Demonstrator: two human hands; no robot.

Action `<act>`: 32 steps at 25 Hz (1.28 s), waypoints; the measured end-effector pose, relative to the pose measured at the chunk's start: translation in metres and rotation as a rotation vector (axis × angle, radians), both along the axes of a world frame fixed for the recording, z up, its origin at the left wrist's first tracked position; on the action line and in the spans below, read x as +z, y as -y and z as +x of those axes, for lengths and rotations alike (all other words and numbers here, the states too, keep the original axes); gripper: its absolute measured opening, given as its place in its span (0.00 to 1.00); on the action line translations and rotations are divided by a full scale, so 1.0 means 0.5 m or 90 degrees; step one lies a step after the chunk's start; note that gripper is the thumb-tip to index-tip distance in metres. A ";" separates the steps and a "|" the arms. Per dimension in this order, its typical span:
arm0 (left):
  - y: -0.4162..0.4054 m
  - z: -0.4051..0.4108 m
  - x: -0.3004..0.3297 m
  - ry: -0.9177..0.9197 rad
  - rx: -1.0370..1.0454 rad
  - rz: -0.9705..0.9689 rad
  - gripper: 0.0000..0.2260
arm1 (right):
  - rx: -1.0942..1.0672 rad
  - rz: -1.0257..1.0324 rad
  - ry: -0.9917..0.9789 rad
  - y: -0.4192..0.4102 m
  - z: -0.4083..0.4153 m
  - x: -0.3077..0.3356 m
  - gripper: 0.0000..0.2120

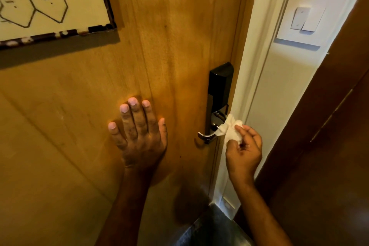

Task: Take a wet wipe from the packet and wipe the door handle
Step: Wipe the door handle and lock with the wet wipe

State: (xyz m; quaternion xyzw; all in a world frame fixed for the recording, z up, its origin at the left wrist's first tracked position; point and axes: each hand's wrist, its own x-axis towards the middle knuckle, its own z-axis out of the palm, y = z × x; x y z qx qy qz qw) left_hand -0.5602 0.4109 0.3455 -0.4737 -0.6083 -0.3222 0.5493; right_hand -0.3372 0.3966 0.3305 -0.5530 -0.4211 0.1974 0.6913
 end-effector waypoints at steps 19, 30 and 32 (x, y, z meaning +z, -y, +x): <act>0.000 0.004 0.008 -0.010 0.002 0.006 0.38 | 0.266 0.102 0.846 -0.079 0.014 -0.009 0.22; 0.018 0.012 0.019 -0.007 0.007 -0.010 0.38 | 0.468 0.254 0.961 -0.023 -0.081 -0.071 0.07; 0.019 0.012 0.020 -0.004 0.006 -0.011 0.38 | 0.594 -0.008 0.810 0.014 -0.060 -0.109 0.12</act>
